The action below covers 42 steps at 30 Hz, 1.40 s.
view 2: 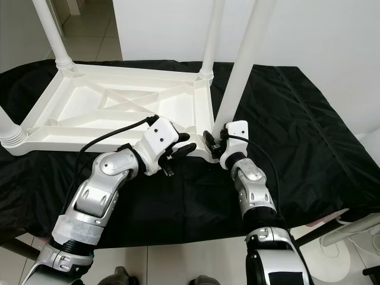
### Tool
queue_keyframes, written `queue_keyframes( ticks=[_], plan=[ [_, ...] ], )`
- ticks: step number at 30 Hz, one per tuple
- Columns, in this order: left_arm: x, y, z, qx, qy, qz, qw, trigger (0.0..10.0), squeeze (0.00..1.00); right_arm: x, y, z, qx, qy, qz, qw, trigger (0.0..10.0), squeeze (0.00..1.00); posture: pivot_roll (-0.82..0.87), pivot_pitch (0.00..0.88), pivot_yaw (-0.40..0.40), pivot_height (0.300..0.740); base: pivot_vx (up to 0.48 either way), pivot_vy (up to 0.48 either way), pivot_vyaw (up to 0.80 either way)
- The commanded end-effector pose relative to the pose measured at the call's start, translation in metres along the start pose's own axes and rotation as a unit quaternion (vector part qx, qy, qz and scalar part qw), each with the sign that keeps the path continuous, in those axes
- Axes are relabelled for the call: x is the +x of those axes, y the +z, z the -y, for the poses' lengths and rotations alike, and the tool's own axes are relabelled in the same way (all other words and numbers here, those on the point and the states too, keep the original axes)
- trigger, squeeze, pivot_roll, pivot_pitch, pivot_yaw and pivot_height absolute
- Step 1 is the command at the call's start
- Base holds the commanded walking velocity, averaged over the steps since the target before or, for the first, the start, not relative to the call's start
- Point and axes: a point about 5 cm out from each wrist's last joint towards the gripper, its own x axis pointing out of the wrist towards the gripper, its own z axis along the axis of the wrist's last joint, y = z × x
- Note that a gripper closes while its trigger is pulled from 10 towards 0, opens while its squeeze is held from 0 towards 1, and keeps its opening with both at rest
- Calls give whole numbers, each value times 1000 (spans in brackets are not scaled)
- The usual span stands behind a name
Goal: Building children table
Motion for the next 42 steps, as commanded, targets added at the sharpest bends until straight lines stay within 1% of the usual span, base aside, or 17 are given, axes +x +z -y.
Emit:
queue_keyframes(
  ticks=[1, 2, 3, 7, 9, 12, 14, 20, 21, 22, 30, 36, 37, 38, 40, 41, 42],
  plan=[
    [0, -1, -3, -2, 57, -5, 998, 10000, 0, -9, -18, -2, 12, -60, -41, 997, 10000, 0, -36, 0, -48, 740, 0, 0, 0],
    [0, -1, -3, -2, 58, -6, 998, 10000, 0, -12, -19, -6, 19, -94, -38, 995, 10000, 0, -36, 0, -48, 740, 0, 0, 0],
    [0, -1, -3, -2, 58, -6, 998, 10000, 0, -12, -19, -6, 19, -94, -38, 995, 10000, 0, -36, 0, -48, 740, 0, 0, 0],
    [0, -2, -3, -2, 58, -7, 998, 10000, 0, -15, -18, -23, 53, -169, -34, 984, 10000, 0, -36, 0, -50, 740, 0, 0, 0],
    [0, -2, -3, -2, 58, -7, 998, 10000, 0, -15, -18, -23, 53, -169, -34, 984, 10000, 0, -36, 0, -50, 740, 0, 0, 0],
    [0, -2, -4, -1, 60, -7, 998, 10000, 0, -14, -15, -39, 69, -175, -34, 982, 10000, 0, -30, 0, -52, 740, 0, 0, 0],
    [0, -1, -3, -2, 59, -5, 998, 10000, 0, -14, -6, -47, 78, -149, -16, 986, 10000, 0, -30, 0, -52, 740, 0, 0, 0],
    [0, -2, -3, 0, 56, -6, 998, 10000, 0, -17, -1, -49, 69, -141, -8, 988, 10000, 0, -32, 0, -51, 740, 0, 0, 0],
    [0, -2, -3, 1, 57, -6, 998, 10000, 0, -18, -1, -49, 70, -142, -8, 987, 10000, 545, -31, 0, -51, 740, 0, 0, 0],
    [1, -1, -4, 0, 58, -5, 998, 10000, 0, -21, 2, -50, 68, -139, 1, 988, 10000, 1000, -33, 0, -52, 740, 0, 0, 0],
    [1, -1, -3, 0, 58, -4, 998, 10000, 0, -25, 3, -45, 56, -123, 11, 991, 10000, 1000, -35, 0, -52, 740, 0, 0, 0],
    [0, -1, -3, 0, 57, -5, 998, 10000, 0, -30, 1, -22, 44, -55, 15, 997, 10000, 1000, -42, 0, -48, 740, 0, 0, 0],
    [1, -1, -3, 1, 57, -5, 998, 10000, 0, -30, 0, -13, 28, -32, 11, 999, 10000, 804, -46, 0, -43, 740, 0, 0, 0],
    [1, 0, -4, 1, 57, -4, 998, 10000, 0, -29, -3, -7, 19, 13, 1, 1000, 10000, 0, -47, 0, -42, 740, 0, 0, 0],
    [2, 0, -4, 1, 57, -4, 998, 10000, 0, -29, -5, -4, 14, 42, -6, 999, 10000, 0, -51, 0, -38, 740, 0, 0, 0],
    [3, 0, -5, 1, 56, -3, 998, 10000, 0, -29, -8, -2, -10, 84, -20, 996, 10000, 0, -57, 0, -31, 740, 0, 0, 0],
    [3, 0, -5, 1, 56, -3, 998, 10000, 0, -29, -8, -2, -10, 84, -20, 996, 10000, 0, -57, 0, -31, 740, 0, 0, 0]
  ],
)
